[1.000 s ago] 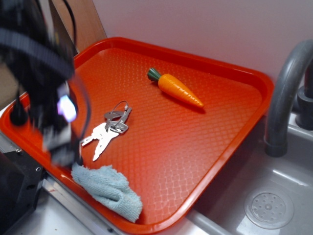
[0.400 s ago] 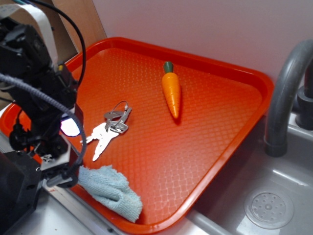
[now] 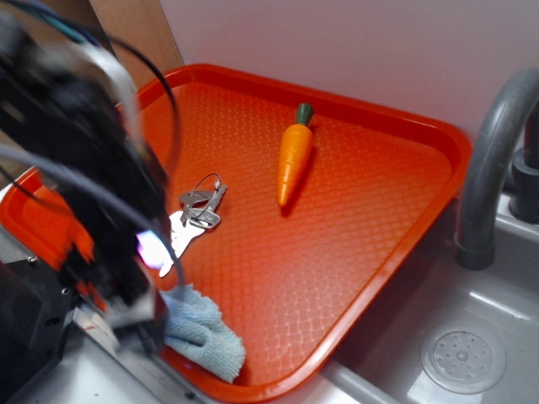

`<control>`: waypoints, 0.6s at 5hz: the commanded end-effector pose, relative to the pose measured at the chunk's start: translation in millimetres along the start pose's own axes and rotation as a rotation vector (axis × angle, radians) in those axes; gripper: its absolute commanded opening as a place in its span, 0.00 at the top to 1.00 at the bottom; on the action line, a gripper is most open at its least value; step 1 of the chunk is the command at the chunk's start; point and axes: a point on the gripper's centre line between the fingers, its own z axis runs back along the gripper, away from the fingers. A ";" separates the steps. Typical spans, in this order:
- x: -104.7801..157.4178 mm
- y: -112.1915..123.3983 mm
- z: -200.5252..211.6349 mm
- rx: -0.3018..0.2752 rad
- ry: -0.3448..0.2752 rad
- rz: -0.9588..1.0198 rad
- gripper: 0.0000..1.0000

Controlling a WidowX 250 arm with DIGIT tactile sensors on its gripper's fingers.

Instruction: Grab the blue cloth.

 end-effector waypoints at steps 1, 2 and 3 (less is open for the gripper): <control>9.3 -19.6 -15.9 -0.093 -0.016 -0.063 0.00; 13.3 -16.2 -26.6 -0.047 0.022 -0.045 0.00; 20.3 -1.4 -19.3 -0.054 0.013 0.005 1.00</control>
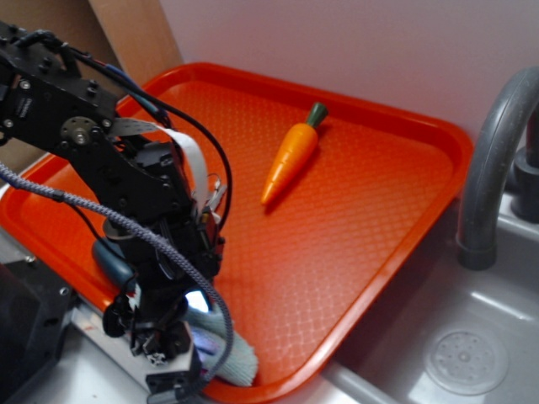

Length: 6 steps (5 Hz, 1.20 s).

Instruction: Grab the blue cloth.

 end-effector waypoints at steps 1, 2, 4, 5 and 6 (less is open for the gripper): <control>4.0 24.2 9.6 0.035 0.002 0.064 1.00; 1.4 29.2 4.1 0.035 0.027 0.079 1.00; -3.8 19.2 17.7 0.034 0.013 0.069 1.00; -13.5 5.0 65.8 0.051 -0.099 0.069 1.00; -14.8 2.5 85.4 0.095 -0.122 0.080 1.00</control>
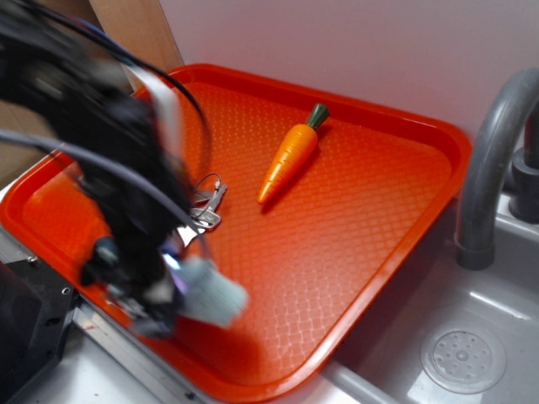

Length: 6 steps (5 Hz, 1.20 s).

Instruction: Grab the blue cloth.

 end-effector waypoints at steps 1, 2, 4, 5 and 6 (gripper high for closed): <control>-1.2 -10.7 15.5 0.076 0.015 -0.011 1.00; 1.2 -5.2 30.6 0.109 0.044 0.064 1.00; -10.0 78.7 139.2 0.194 -0.065 0.556 1.00; -8.4 97.3 170.4 0.182 -0.086 0.730 1.00; -1.3 93.7 160.3 0.197 -0.053 0.708 1.00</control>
